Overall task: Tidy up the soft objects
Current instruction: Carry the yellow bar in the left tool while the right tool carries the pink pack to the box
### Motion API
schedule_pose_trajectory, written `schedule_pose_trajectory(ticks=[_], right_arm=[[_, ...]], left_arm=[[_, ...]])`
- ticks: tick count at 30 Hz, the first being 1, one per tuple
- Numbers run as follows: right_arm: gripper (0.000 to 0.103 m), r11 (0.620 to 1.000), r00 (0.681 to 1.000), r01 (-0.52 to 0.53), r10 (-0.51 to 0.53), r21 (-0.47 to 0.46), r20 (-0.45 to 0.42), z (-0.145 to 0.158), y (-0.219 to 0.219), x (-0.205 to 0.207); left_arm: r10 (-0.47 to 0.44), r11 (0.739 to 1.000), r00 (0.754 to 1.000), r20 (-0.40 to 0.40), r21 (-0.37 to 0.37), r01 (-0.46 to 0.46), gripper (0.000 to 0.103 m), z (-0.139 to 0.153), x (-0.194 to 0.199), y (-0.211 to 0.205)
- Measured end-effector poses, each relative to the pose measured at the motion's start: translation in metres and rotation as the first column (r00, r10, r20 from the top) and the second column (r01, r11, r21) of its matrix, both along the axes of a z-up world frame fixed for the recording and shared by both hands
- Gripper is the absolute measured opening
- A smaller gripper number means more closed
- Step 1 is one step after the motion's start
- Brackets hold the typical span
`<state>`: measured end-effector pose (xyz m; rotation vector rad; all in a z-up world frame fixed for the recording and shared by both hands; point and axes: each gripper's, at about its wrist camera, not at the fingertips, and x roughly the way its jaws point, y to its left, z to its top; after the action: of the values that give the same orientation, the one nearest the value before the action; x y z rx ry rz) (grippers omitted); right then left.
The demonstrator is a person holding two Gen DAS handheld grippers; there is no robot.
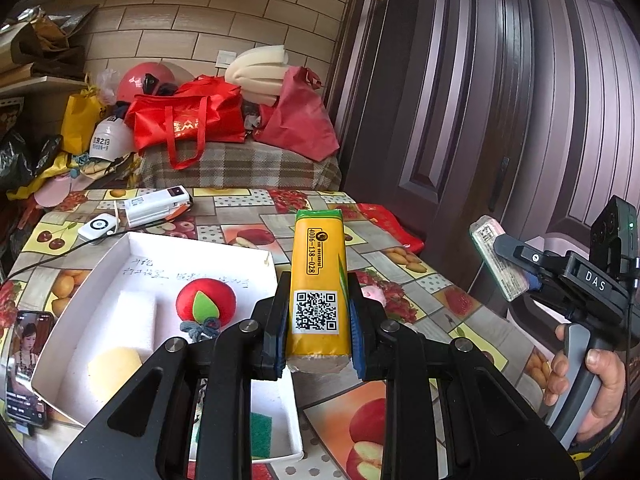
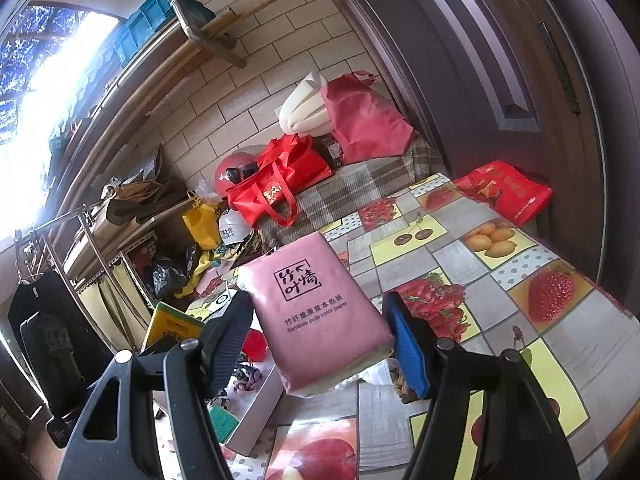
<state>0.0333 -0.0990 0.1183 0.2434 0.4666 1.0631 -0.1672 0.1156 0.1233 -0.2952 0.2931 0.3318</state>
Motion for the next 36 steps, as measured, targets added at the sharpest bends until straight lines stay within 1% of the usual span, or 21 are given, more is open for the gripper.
schedule_pose_trajectory(ticks=[25,36], right_arm=[[0.067,0.999,1.000,-0.022,0.022,-0.028,0.006,0.000,0.014,-0.006],[0.067,0.998,0.999,-0.049,0.050,-0.050,0.015,0.004,0.032,-0.013]], left_arm=[[0.039,0.999,0.999,0.010,-0.032,-0.038,0.023,-0.002,-0.012,0.015],[0.067,0.996,0.998,0.015,-0.054,-0.066,0.023,-0.005,-0.019,0.026]])
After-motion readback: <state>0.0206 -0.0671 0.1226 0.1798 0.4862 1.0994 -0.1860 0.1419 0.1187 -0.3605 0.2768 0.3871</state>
